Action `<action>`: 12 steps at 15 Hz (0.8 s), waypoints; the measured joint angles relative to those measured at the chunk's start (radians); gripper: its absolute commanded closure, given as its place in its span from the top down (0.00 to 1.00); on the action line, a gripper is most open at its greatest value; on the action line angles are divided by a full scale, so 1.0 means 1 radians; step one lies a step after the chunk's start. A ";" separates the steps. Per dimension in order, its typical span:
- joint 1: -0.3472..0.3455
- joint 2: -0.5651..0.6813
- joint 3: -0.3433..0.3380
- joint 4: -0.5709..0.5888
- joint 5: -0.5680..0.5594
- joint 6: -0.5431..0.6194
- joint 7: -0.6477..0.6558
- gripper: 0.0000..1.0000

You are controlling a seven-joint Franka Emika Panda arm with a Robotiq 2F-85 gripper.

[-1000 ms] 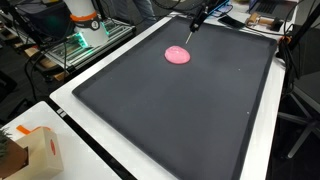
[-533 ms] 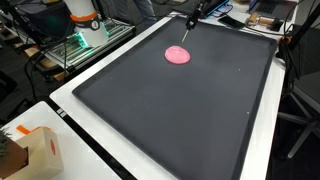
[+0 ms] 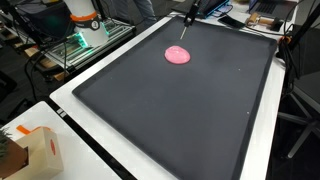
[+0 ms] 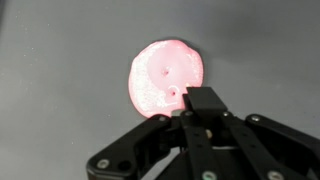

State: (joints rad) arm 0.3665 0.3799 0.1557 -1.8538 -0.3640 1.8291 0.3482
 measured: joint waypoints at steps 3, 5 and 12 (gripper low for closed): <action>-0.019 -0.043 0.000 -0.034 0.010 0.027 -0.022 0.03; -0.036 -0.074 0.001 -0.053 0.031 0.044 -0.059 0.03; -0.117 -0.196 0.002 -0.087 0.166 0.074 -0.291 0.03</action>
State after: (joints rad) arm 0.2498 0.1843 0.1579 -1.9412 -0.1976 1.9030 0.0569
